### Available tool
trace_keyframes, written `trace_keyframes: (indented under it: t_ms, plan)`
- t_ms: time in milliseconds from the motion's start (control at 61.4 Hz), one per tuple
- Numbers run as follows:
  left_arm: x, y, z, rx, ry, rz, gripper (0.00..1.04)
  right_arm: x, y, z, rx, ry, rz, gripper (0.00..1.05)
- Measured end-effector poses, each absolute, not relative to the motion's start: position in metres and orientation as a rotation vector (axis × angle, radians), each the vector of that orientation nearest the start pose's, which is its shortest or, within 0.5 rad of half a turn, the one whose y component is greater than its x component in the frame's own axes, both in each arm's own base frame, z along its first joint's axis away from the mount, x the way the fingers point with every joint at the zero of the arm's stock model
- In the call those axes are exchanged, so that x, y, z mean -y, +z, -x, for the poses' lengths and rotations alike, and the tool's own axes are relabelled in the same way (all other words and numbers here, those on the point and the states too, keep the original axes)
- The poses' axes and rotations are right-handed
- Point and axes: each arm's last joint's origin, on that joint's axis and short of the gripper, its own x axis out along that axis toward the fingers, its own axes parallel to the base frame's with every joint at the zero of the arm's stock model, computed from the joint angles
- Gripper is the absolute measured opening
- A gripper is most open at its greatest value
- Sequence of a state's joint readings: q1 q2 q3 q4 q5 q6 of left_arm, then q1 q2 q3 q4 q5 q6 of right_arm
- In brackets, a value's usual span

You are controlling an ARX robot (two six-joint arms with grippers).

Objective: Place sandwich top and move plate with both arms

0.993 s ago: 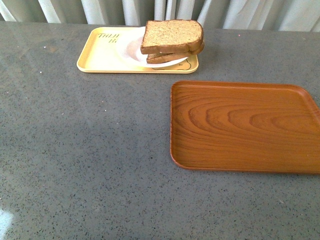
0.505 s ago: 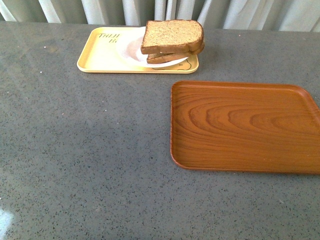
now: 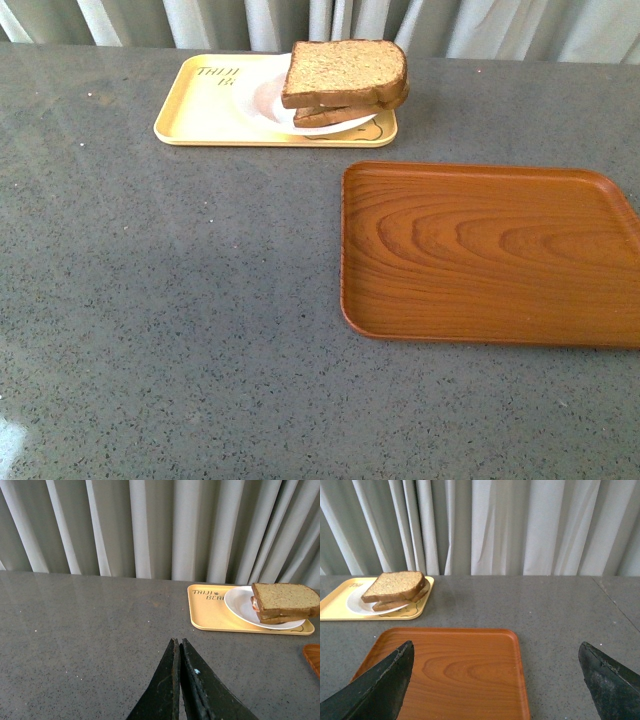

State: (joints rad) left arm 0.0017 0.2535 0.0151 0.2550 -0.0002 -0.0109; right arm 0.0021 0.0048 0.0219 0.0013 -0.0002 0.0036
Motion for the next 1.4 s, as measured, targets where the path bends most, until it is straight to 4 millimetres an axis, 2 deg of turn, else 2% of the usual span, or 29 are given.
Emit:
trace_keyframes:
  t_ms: [326,456,1042,1400]
  plan:
    - [0.0,0.171,-0.108,0.016,0.002,0.011,0.02,0.0,0.171,-0.097,0.018,0.002,-0.004,0.96]
    - [0.0,0.168,-0.098,0.004,0.002,0.01,0.02,0.0,0.171,-0.097,0.018,0.002,-0.004,0.96]
    - [0.0,0.168,-0.098,0.0,0.002,0.01,0.02,0.0,0.171,-0.097,0.018,0.002,-0.004,0.96]
    - [0.0,0.168,-0.098,0.0,0.002,0.01,0.63,0.0,0.171,-0.097,0.018,0.002,-0.004,0.96]
